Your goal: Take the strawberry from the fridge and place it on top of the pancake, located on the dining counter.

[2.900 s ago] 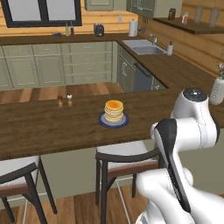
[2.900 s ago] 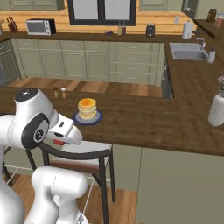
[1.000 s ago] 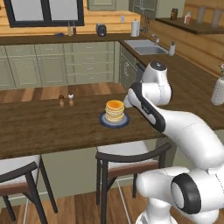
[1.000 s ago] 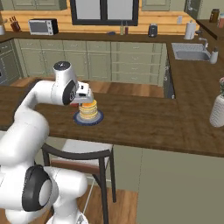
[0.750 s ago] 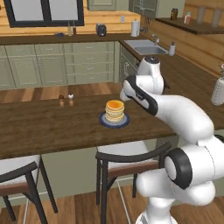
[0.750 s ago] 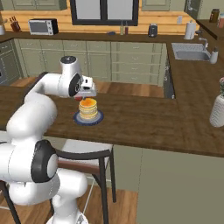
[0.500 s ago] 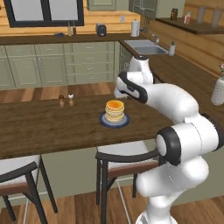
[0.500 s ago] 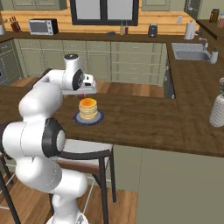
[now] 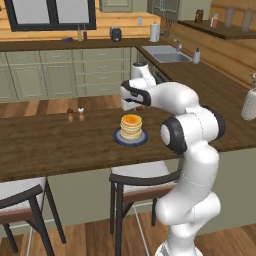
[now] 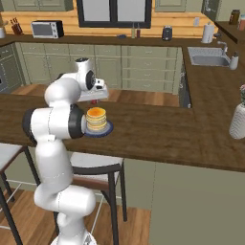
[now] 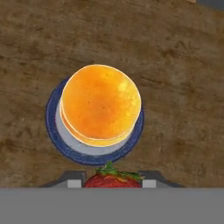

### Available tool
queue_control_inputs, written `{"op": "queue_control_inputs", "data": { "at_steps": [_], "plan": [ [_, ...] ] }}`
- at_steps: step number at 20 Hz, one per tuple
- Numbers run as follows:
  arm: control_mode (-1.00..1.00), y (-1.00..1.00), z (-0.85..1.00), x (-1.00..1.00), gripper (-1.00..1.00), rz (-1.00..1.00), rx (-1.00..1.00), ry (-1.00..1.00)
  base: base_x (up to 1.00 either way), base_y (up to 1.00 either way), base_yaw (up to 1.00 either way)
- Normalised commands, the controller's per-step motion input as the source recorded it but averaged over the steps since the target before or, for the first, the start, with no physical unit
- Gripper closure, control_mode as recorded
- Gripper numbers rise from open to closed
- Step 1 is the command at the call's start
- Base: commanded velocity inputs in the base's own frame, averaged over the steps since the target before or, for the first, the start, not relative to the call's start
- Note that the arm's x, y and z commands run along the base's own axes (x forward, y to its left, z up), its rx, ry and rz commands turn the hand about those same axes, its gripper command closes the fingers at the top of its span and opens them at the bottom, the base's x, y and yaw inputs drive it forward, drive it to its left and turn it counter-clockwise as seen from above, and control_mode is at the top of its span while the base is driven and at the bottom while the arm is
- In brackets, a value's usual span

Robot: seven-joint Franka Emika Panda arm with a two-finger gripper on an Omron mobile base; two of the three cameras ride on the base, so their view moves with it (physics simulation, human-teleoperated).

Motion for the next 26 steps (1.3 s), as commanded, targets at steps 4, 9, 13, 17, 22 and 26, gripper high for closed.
{"op": "queue_control_inputs", "data": {
  "at_steps": [4, 9, 13, 17, 22, 26],
  "plan": [
    [-1.00, 0.09, -0.19, 0.62, 1.00, 0.06, 0.08, 0.00, 0.00, 0.00, 0.00],
    [-1.00, 0.06, -0.49, 0.60, 1.00, 0.02, 0.00, 0.03, 0.00, 0.00, 0.00],
    [-1.00, 0.07, -0.55, 0.13, 1.00, 0.00, 0.00, 0.13, 0.00, 0.00, 0.00],
    [-1.00, 0.15, -0.37, 0.01, 1.00, 0.00, 0.00, 0.03, 0.00, 0.00, 0.00],
    [-1.00, 0.00, -0.19, 0.05, 1.00, 0.00, 0.00, 0.00, 0.00, 0.00, 0.00],
    [-1.00, 0.00, -0.22, 0.01, 1.00, 0.00, 0.00, 0.00, 0.00, 0.00, 0.00]
  ]
}}
